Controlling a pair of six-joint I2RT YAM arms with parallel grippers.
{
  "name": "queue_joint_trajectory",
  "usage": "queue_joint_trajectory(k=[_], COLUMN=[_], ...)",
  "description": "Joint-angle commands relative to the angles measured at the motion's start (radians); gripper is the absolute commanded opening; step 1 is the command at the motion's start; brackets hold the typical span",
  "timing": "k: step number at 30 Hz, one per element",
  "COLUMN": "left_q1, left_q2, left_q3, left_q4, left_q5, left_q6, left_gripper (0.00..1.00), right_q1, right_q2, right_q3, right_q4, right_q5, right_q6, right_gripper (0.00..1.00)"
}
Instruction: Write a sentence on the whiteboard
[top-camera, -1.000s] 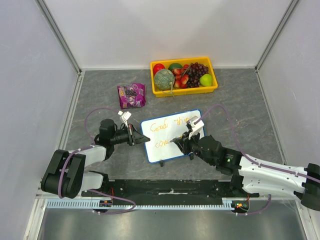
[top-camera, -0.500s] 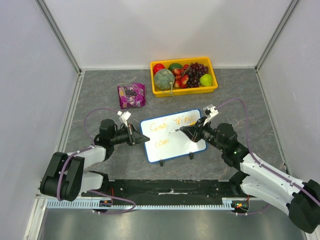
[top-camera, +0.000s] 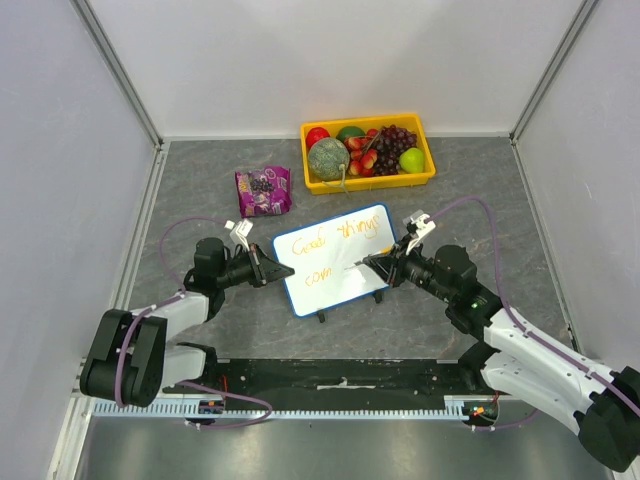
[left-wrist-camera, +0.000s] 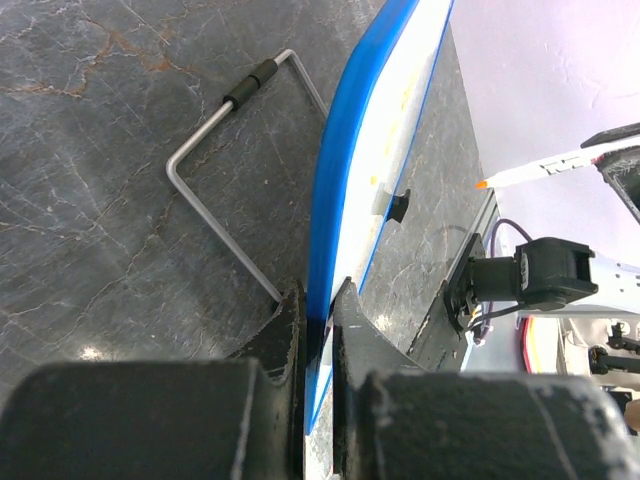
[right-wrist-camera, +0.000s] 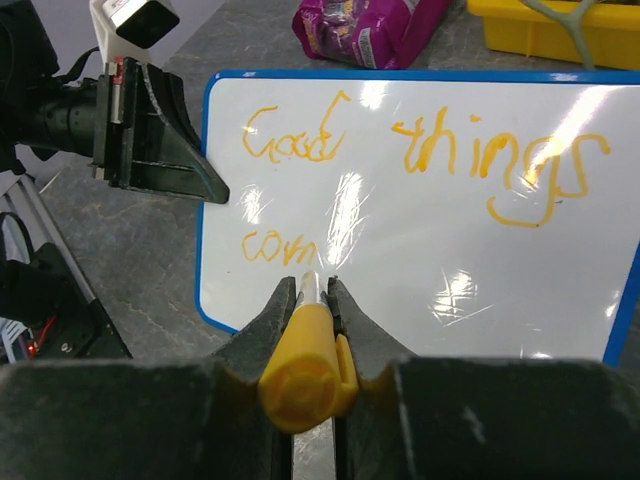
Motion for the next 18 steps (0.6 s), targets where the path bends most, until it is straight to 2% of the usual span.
queue_joint_trajectory(k=[1, 6, 11, 18], left_q1=[0.030, 0.031, 0.031, 0.031], left_q2=[0.039, 0.047, 0.042, 0.053], left_q3=[-0.013, -0.018, -0.027, -0.027], left_q4=[-0.091, -0.066, -0.042, -0.032], left_q5=[-0.213, -0.193, -0.170, -0.154], left_q6=[0.024, 0.028, 0.031, 0.031], left_gripper=[0.02, 0.02, 0.02, 0.02], right_q1=[0.015, 0.078, 0.196, 0.214], right_q2=[0.014, 0.083, 0.131, 0.146], right_q3=[0.042, 0.058, 0.084, 0.059], right_q4=[0.005, 0.065, 0.097, 0.151], right_q5=[0.080, 0.158, 0.277, 0.386], right_q6=[-0.073, -0.094, -0.122, -0.105], right_gripper=[0.00, 0.00, 0.00, 0.00])
